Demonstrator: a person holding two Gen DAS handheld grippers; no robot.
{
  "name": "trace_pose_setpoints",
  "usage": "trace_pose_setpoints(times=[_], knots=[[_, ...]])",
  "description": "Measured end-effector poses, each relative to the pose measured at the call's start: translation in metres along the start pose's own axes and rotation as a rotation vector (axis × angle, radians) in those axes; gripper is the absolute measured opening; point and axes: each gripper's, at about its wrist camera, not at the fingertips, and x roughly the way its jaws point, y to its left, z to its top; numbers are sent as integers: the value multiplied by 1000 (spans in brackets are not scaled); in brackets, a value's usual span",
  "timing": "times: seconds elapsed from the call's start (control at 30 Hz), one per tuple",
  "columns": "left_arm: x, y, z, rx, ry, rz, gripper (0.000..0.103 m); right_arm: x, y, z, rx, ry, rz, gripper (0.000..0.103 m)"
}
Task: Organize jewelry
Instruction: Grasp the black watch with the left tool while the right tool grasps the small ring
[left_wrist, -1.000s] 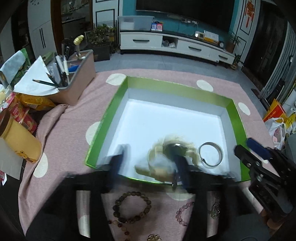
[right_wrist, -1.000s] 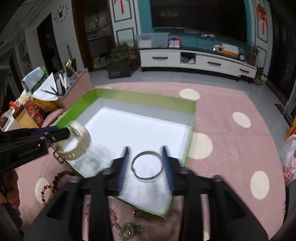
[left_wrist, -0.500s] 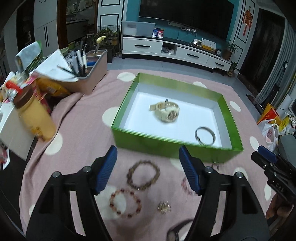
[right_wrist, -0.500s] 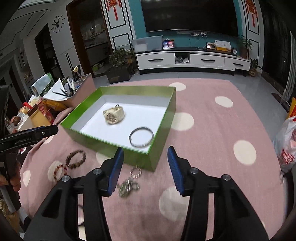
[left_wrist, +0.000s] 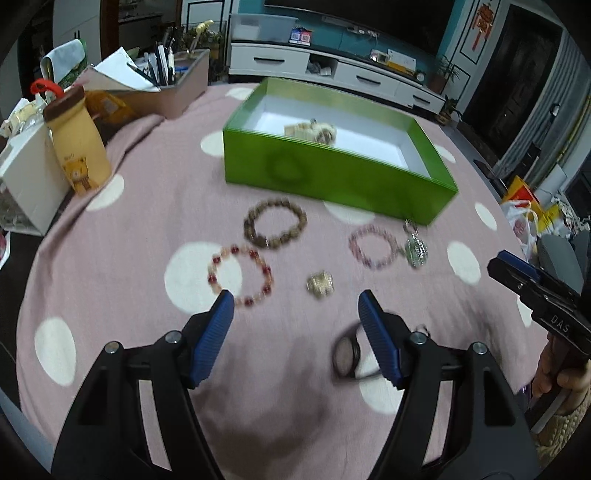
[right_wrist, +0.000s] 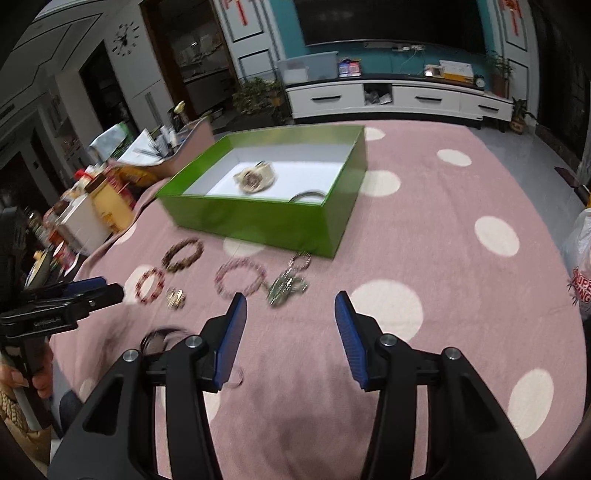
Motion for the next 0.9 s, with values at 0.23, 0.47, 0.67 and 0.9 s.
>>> trace_pose_setpoints(times=[0.23, 0.47, 0.67, 0.9], knots=[[2, -12, -29, 34, 40, -17, 71, 10, 24, -33, -68, 83, 84, 50], [14, -24, -44, 62, 64, -10, 71, 33, 41, -50, -131, 129, 72, 50], [26, -31, -45, 72, 78, -1, 68, 48, 55, -58, -205, 136, 29, 38], [38, -32, -41, 61, 87, 5, 41, 53, 58, -57, -245, 115, -12, 19]])
